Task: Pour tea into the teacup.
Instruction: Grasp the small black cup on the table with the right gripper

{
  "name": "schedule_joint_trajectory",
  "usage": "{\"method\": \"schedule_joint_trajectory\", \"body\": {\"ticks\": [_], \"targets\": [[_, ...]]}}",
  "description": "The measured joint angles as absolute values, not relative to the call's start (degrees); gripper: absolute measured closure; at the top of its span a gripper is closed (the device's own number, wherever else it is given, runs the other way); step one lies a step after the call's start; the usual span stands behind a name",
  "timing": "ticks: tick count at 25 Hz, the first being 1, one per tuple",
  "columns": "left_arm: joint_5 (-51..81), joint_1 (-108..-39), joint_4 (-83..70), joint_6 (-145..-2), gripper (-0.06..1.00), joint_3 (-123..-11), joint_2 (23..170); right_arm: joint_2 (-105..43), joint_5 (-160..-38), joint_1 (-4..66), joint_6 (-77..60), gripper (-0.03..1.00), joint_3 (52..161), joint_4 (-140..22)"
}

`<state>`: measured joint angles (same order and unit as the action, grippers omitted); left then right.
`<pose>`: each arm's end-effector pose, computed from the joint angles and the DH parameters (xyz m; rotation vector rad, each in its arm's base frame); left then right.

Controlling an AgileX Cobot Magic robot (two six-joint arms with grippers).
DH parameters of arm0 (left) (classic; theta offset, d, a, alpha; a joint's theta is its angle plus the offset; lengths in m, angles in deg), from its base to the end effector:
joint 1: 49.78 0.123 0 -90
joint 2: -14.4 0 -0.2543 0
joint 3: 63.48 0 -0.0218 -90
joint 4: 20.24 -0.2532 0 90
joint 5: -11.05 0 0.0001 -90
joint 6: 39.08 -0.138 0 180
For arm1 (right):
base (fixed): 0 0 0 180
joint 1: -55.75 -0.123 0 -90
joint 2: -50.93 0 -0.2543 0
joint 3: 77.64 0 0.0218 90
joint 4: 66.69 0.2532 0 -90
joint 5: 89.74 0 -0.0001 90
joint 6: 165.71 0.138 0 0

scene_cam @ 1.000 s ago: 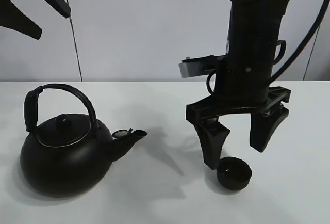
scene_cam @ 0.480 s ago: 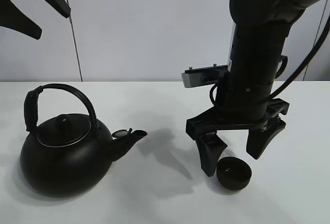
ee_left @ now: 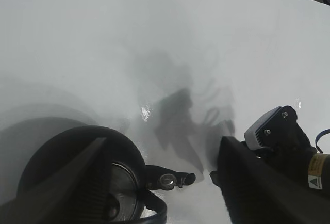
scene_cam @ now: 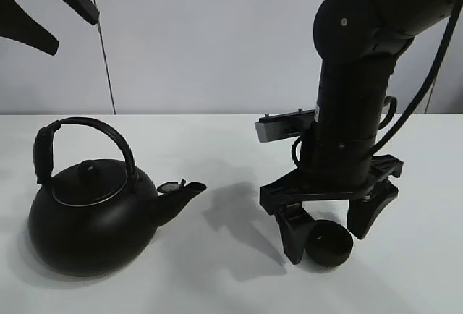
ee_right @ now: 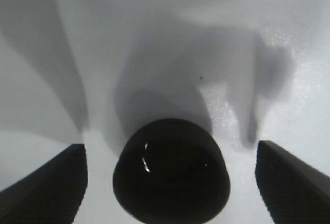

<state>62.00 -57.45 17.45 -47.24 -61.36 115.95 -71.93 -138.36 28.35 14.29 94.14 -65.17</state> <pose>0.3544 -0.1139 0.2305 -0.0415 2.5988 -0.8026 0.3040 0.1607 0.0487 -0.7172 3.0581 0.0324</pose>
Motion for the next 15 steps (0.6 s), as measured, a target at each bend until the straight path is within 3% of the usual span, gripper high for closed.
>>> {"method": "schedule_joint_trajectory", "body": {"ticks": [5,8,15], "targets": [[62.00,-57.45,17.51,-47.24,0.51,-61.36,115.95,-72.67,-138.30,28.35,14.29,0.40,94.14,-65.17],[62.00,-57.45,17.51,-47.24,0.51,-61.36,115.95,-72.67,-138.30,28.35,14.93,0.57,94.14,-65.17],[62.00,-57.45,17.51,-47.24,0.51,-61.36,115.95,-72.58,-138.37,28.35,15.32,0.57,94.14,-65.17]]}}
